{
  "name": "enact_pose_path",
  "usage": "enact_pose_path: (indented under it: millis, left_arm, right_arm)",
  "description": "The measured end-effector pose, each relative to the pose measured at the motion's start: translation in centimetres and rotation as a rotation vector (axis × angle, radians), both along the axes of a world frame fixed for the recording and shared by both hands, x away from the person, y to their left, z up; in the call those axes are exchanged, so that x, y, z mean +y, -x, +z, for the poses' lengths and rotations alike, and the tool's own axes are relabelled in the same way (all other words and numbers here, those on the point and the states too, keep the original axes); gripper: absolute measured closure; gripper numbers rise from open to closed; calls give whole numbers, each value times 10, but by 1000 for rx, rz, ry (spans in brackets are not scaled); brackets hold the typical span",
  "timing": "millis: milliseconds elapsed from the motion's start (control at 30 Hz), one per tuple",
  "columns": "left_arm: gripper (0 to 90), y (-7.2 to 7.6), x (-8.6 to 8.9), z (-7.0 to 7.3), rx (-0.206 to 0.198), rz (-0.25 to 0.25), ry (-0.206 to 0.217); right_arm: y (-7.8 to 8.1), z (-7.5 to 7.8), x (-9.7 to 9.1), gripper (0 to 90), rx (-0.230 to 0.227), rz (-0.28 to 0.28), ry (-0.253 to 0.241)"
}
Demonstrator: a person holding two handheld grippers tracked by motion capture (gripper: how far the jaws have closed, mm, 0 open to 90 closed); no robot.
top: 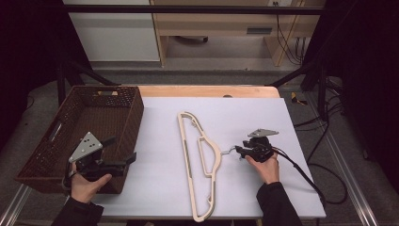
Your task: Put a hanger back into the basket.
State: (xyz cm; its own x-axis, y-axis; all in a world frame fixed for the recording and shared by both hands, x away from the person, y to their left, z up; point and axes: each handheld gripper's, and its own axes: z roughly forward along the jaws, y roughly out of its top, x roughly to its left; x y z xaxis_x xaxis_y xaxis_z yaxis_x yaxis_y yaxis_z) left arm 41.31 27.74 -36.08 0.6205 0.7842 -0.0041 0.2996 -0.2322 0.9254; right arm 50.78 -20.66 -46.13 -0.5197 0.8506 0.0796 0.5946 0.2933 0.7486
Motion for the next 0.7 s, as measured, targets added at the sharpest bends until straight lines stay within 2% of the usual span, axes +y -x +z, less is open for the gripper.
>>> enact_pose_path:
  millis: [200,467,567,700]
  left_arm:
    - [50,-1,-3,-2,5,-7,-8]
    - [51,-1,-4,-3,10,-10,-11]
    - [52,-1,-5,-3,12,-10,-14]
    - [53,-2,-5,-4,14,-10,-16]
  right_arm:
    - [-10,-9,-1,687,20,6,14]
    - [-13,-15,-2,804,51,14,29]
    - [-14,-17,-4,848,68,20,10]
    - [-13,-14,-5,859,60,14,-8]
